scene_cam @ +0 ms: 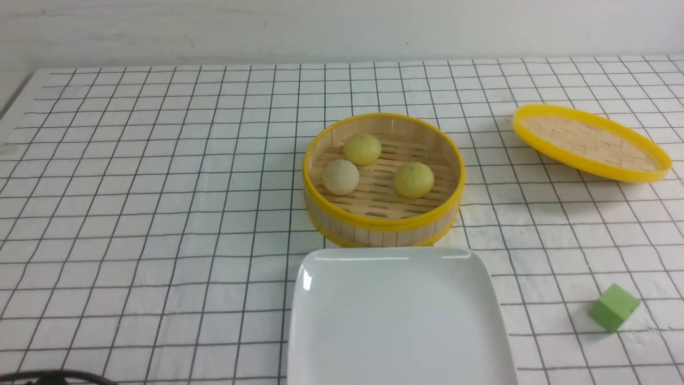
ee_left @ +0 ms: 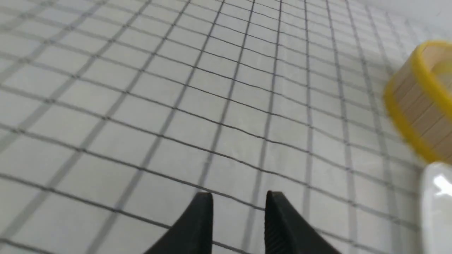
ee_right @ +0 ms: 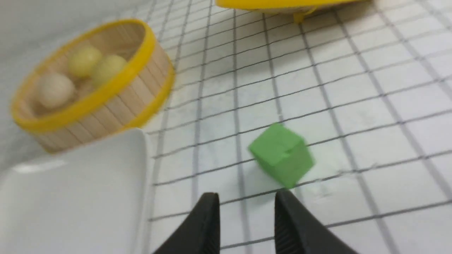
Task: Put the steamed buns into the plate on the white-black tablecloth.
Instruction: 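Reach toward a bun in the bamboo steamer with the right gripper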
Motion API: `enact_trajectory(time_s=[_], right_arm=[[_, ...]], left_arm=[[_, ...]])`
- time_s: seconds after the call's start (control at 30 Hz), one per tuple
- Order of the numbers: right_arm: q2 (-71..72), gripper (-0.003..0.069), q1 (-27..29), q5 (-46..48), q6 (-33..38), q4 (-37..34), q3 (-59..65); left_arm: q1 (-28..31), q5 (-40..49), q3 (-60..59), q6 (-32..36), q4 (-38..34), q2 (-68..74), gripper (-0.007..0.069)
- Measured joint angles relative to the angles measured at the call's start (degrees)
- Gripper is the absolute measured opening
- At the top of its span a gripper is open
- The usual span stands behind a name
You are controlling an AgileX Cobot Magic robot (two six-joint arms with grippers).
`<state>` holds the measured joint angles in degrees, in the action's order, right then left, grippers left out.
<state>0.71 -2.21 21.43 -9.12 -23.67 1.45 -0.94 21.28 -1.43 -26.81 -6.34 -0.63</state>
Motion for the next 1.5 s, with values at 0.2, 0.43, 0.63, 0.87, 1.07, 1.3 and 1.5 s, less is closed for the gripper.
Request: enact_trajectory(time_s=[0.2,0.43,0.63,0.87,1.07,1.3,1.5], right_arm=[[0.00,0.0240,0.00,-0.23,-6.41,-14.56,0.00],[0.00,0.0229,0.00,-0.17,-6.39,-18.28,-1.03],[-1.53,0.0086,0.00,2.94,0.40,-12.87,-13.72],[-24.80,-0.0007,0.00,30.05,-7.19,11.37,-35.23],[-43.27,0.0005,0.00,42.88,-3.13,9.28,-42.15],[-57.18,0.0087,-1.21,39.32,19.71,-15.74,-42.84],[-71.77,0.0192,-10.34,33.57,27.27,-21.16,-49.03]], left_arm=[[0.00,0.82,-0.06,-18.87,-16.66,0.00,0.0241],[0.00,0.51,0.25,-20.76,-19.49,0.00,0.0232],[-0.57,5.44,14.58,-0.93,-19.53,0.56,0.0116],[-0.57,30.67,31.37,8.65,-12.08,23.28,0.0002],[-0.57,39.81,34.40,15.54,-9.39,41.56,0.0002],[-0.57,37.51,34.70,20.90,-12.96,51.35,0.0009],[-0.57,37.14,34.81,23.78,-15.41,54.85,0.0040]])
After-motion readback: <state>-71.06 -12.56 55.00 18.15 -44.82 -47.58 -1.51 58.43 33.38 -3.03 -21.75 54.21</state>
